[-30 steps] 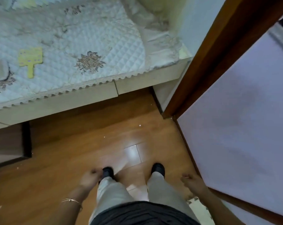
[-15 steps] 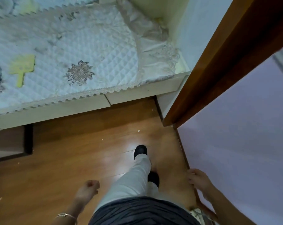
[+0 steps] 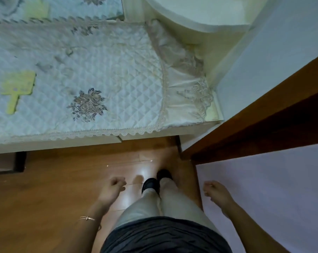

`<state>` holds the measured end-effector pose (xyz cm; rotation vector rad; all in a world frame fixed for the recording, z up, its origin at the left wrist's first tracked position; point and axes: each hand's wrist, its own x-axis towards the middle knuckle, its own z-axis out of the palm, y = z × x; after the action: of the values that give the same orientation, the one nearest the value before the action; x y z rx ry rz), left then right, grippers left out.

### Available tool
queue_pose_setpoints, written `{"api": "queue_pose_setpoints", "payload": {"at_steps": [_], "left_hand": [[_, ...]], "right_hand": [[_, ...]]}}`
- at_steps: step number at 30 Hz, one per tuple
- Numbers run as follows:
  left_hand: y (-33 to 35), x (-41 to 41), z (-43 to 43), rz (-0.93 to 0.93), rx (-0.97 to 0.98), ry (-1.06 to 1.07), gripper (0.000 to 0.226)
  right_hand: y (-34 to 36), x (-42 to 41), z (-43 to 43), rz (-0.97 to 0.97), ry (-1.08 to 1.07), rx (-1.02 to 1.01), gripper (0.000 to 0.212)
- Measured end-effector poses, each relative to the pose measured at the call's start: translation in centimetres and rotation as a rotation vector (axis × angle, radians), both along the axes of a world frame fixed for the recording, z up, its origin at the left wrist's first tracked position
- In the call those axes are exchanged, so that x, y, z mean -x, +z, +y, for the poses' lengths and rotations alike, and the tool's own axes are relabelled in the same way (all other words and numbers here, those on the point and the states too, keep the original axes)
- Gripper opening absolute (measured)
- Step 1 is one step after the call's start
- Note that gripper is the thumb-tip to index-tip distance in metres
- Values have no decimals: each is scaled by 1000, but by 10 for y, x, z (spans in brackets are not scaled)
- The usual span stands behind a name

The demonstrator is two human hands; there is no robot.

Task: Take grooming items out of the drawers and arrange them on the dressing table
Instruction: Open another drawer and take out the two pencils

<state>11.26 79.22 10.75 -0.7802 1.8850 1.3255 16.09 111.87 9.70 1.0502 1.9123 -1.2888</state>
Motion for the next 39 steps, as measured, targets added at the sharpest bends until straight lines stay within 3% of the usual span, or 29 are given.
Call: {"api": "queue_pose_setpoints", "payload": {"at_steps": [6, 11, 16, 21, 26, 29, 36, 39], "left_hand": [[-4, -29, 18, -113, 48, 118, 17], [-21, -39, 32, -280, 19, 200, 26], [-40, 10, 59, -230, -13, 233, 19], [-73, 80, 69, -116, -96, 297, 29], [-102, 127, 78, -71, -249, 542, 40], [-105, 134, 74, -111, -326, 683, 28], [-87, 102, 67, -103, -392, 602, 31], [-69, 72, 66, -70, -228, 384, 20]], "right_hand": [[-3, 34, 21, -69, 136, 48, 23], [-18, 62, 23, -137, 200, 56, 9], [-52, 105, 4, -85, 291, 85, 9], [-79, 157, -21, 18, 171, 102, 15], [-87, 176, -30, 10, -309, 352, 21], [-91, 177, -28, -5, -438, 474, 23], [-75, 152, -27, -44, -434, 463, 18], [-56, 127, -34, -29, -335, 363, 38]]}}
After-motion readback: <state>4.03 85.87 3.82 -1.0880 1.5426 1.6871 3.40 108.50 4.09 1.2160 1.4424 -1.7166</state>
